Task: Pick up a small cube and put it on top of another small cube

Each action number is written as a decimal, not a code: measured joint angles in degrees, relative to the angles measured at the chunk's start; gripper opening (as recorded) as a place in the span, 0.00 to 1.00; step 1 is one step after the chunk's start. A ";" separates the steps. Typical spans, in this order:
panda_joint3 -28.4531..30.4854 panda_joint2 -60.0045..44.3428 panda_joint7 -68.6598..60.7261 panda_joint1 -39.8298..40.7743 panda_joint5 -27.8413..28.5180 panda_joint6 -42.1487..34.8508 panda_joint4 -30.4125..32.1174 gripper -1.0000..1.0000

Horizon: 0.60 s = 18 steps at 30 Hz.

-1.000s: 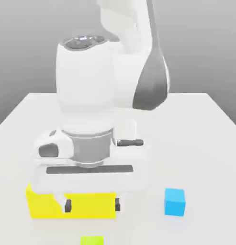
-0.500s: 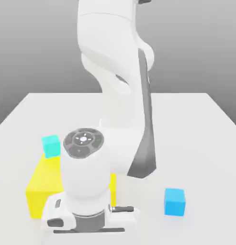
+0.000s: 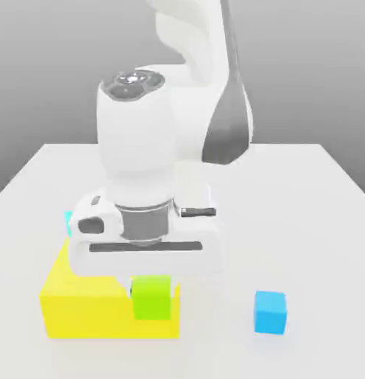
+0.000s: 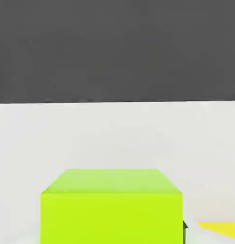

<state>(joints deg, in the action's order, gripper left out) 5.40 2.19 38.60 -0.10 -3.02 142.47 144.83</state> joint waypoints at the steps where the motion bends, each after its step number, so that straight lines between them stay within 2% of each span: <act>1: -0.05 2.08 0.50 0.03 0.26 -0.77 1.30 0.00; 16: -3.76 33.21 7.57 3.25 3.48 -12.28 20.76 0.00; 18: -4.09 32.56 7.83 3.56 3.55 -9.79 22.60 0.00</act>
<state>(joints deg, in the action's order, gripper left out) 1.31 34.75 46.43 3.46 0.53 132.68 167.43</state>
